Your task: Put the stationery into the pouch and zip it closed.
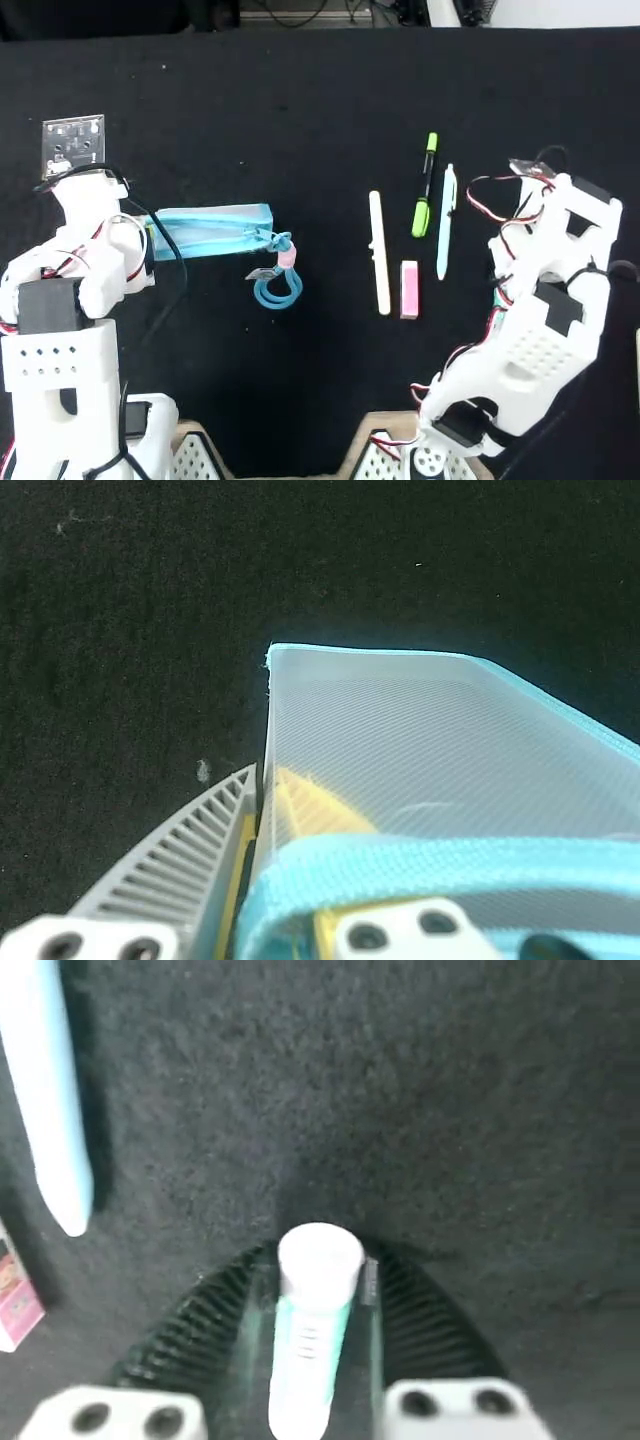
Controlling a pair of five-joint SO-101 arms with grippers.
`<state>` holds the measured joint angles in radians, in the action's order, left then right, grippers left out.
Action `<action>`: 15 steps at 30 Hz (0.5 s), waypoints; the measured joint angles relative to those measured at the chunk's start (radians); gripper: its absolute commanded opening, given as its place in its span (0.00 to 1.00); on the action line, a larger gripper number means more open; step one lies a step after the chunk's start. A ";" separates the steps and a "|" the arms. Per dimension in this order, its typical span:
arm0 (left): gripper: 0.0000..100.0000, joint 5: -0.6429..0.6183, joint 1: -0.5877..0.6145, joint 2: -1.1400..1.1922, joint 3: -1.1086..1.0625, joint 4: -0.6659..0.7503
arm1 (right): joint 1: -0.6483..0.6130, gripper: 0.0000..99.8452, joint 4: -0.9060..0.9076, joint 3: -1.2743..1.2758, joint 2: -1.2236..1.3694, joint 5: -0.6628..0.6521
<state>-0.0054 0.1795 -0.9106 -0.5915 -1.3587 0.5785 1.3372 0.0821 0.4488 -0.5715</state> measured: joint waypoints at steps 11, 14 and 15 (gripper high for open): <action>0.03 0.000 0.000 0.000 0.000 0.000 | -0.006 0.01 0.153 0.002 -0.215 0.000; 0.03 0.000 0.000 0.000 0.000 0.000 | -0.040 0.01 0.216 0.017 -0.376 0.000; 0.03 0.000 0.000 0.000 0.000 0.000 | -0.055 0.01 0.230 0.034 -0.436 0.000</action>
<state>-0.0054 0.1795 -0.9106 -0.5915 -1.3587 0.5232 1.5673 0.1158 0.0130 -0.5715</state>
